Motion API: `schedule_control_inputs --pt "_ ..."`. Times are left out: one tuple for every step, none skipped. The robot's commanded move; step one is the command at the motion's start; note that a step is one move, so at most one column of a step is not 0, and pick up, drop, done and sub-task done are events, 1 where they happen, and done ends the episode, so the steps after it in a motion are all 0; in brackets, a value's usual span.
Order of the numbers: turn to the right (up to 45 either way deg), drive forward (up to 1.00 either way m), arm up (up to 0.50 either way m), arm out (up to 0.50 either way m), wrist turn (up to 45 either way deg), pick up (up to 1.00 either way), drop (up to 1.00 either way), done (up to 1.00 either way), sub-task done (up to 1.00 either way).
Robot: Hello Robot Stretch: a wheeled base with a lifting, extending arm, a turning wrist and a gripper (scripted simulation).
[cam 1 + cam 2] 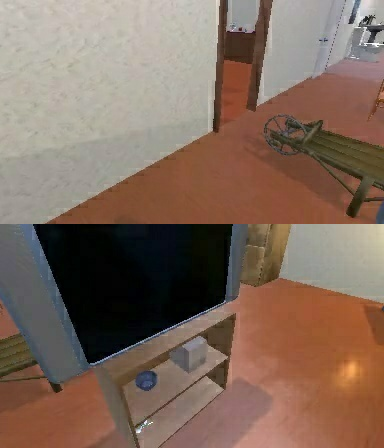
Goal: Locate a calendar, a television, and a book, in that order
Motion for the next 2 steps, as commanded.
schedule_control_inputs --pt "0.0 0.70 0.00 0.00 0.0 0.00 0.00 0.00 0.00" --pt "45.0 0.00 0.00 0.00 0.0 0.00 0.00 0.00 0.00"
